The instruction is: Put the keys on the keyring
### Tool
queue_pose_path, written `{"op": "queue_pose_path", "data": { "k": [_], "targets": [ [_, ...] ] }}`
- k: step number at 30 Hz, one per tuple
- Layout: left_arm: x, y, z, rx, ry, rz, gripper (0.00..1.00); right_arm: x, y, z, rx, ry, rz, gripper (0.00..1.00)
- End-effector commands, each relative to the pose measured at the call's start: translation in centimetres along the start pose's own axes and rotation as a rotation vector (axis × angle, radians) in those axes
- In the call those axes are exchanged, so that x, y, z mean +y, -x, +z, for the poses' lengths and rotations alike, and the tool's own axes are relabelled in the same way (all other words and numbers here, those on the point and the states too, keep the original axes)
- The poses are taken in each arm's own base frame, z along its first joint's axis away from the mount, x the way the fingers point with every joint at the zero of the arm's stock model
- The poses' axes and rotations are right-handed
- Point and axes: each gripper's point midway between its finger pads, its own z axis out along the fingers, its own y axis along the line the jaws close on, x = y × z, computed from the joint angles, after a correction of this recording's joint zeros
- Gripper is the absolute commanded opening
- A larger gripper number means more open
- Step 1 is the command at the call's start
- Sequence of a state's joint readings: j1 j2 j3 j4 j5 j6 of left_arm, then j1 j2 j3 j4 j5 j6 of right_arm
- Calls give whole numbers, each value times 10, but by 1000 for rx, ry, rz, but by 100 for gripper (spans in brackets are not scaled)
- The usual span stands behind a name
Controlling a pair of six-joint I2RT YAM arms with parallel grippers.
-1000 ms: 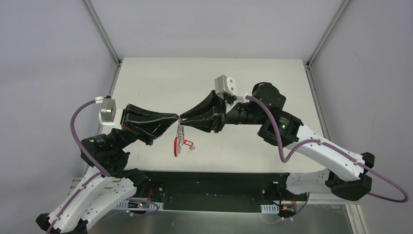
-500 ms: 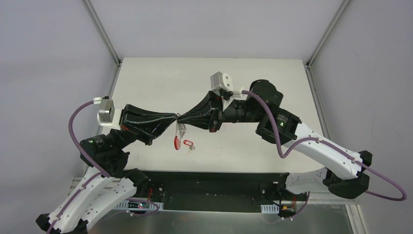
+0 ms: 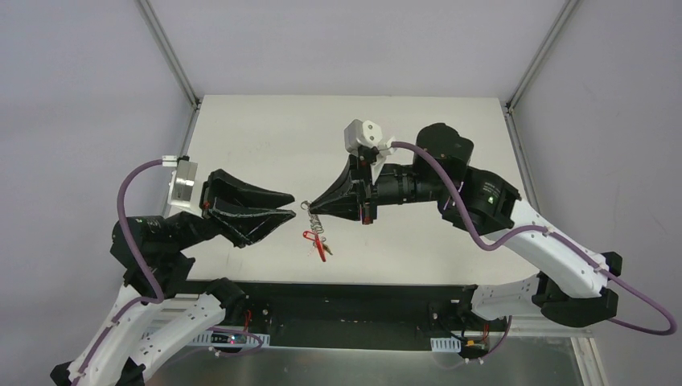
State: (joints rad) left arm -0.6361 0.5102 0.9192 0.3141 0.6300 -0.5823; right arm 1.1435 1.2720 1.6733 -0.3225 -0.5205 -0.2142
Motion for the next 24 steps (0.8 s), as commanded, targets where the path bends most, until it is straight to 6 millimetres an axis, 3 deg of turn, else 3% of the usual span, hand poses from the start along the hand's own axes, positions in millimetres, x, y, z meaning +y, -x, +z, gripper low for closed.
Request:
{"op": "queue_pose_path", "data": {
  "k": [1,13,24],
  "targets": [
    [-13,-17,-7,167,-34,-14,35,15,4,-21,58,18,12,0],
    [-8,-46,3,336,-74,-164,39,31,-42,-30,340,91,189,0],
    [-14,-50,3,369,-115,-198,38,25,-64,-26,455,67,273,0]
  ]
}}
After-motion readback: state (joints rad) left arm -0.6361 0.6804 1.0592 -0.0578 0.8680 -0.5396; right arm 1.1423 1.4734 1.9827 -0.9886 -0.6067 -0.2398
